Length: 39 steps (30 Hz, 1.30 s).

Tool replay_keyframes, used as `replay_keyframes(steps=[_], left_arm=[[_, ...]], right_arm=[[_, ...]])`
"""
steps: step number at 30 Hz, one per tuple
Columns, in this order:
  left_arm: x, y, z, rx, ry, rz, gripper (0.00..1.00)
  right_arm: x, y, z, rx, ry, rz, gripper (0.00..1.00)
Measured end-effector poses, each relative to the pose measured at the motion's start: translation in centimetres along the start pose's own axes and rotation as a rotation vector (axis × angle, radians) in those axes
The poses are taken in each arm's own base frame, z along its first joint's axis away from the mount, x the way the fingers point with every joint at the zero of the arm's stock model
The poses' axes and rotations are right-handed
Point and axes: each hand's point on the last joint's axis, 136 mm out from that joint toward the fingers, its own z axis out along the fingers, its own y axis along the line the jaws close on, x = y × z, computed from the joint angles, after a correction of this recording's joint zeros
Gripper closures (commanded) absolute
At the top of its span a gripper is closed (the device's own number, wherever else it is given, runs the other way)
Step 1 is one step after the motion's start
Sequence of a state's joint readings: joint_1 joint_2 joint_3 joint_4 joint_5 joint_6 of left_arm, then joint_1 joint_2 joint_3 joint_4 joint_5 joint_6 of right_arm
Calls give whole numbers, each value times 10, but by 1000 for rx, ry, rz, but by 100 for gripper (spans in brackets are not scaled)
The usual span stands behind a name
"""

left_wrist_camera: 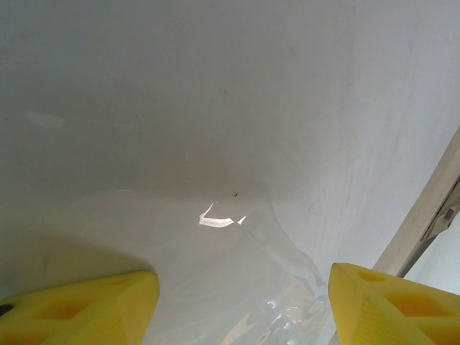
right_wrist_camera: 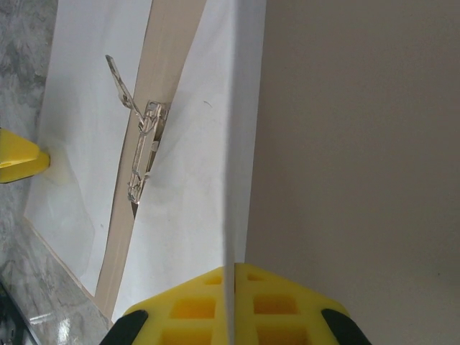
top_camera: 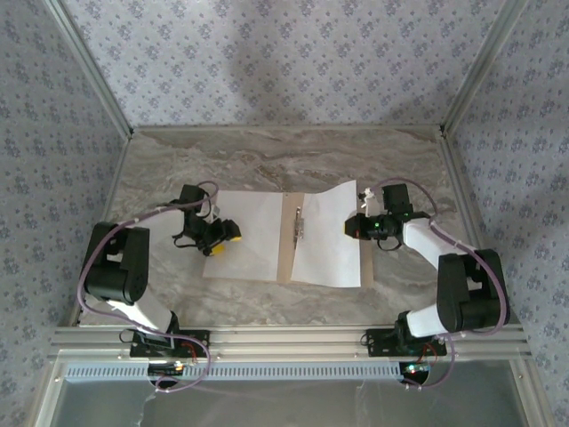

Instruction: Put the files into the folder

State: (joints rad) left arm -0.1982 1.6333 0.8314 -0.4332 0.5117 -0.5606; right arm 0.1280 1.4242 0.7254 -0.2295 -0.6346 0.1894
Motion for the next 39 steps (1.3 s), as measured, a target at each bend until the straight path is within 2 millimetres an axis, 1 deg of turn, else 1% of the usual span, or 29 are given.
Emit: replay_keyframes(steps=[11,23,31,36,37,39], left_arm=[[-10,1,-2,17,12,-17,33],[-10,2,-2,18,13,-14,34],[-10,2,-2,27,18,-18,34],[-10,2,-2,27,18,-18,34],[-10,2,-2,27,18,-18,34],[-10,2,-2,27,18,-18,34]], right_arm=[[-10,-5,3,-9,12,9,100],[-4,-4,5,-35,40,35,100],[-4,-9,1,-38,39,58,100],[-2,-10,3,-43,49,66,100],[-1,-10,4,-44,52,69,100],[0,-12,6,-46,60,75,95]])
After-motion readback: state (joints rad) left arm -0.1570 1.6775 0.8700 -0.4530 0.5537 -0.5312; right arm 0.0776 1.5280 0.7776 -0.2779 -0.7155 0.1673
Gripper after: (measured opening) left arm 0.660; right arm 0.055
